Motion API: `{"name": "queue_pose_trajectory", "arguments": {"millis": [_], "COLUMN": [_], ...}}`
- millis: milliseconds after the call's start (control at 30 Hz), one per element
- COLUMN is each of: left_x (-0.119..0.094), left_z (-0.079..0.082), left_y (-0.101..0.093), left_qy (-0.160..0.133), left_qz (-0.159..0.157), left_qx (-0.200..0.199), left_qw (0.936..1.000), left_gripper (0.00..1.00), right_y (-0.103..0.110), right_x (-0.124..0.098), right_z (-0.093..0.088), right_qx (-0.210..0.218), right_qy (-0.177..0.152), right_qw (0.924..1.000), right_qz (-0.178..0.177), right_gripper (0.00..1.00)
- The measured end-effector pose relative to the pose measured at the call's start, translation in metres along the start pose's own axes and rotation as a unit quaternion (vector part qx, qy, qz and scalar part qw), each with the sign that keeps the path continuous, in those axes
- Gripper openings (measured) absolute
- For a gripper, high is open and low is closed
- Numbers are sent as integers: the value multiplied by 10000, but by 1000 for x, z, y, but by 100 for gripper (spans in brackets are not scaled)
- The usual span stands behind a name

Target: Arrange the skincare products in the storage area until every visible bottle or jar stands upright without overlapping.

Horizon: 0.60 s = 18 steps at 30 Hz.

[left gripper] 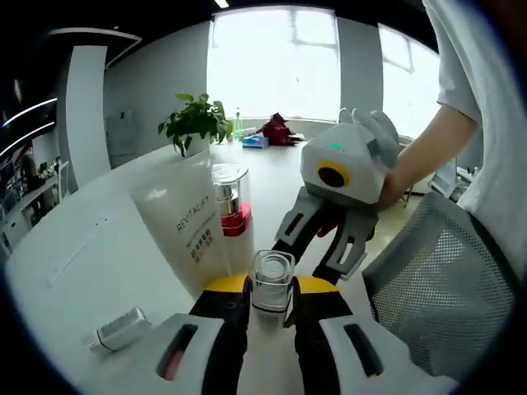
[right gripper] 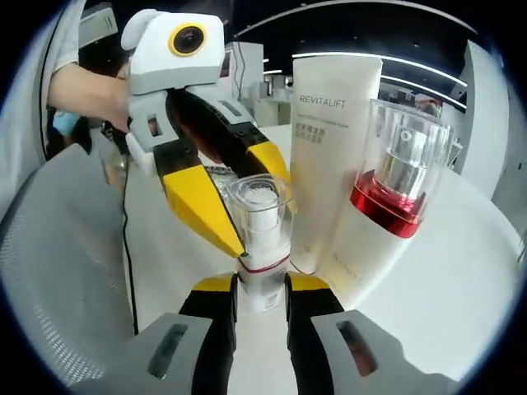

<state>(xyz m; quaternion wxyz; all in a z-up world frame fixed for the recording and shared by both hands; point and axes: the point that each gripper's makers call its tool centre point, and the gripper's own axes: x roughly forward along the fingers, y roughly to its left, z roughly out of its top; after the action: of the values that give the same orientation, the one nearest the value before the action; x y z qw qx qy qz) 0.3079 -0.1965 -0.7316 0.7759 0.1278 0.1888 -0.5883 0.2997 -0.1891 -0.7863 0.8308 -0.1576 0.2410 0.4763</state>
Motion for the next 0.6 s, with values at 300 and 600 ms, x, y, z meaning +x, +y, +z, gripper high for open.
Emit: {"name": "queue_pose_trajectory", "arguments": {"millis": [300, 600], "left_x": [-4, -17], "left_z": [8, -9], "left_y": [3, 4], "left_qy": [-111, 194], "left_qz": [144, 375], "left_qx": [-91, -90], "left_qw": [9998, 9991], "left_gripper": [22, 21], "right_y": [-3, -5], "right_x": [1, -1], "right_z": [-3, -10], "right_qx": [43, 129], "right_qy": [3, 88], "right_qw": [10000, 9998], "right_qz": [-49, -82], "right_gripper": [20, 18]}}
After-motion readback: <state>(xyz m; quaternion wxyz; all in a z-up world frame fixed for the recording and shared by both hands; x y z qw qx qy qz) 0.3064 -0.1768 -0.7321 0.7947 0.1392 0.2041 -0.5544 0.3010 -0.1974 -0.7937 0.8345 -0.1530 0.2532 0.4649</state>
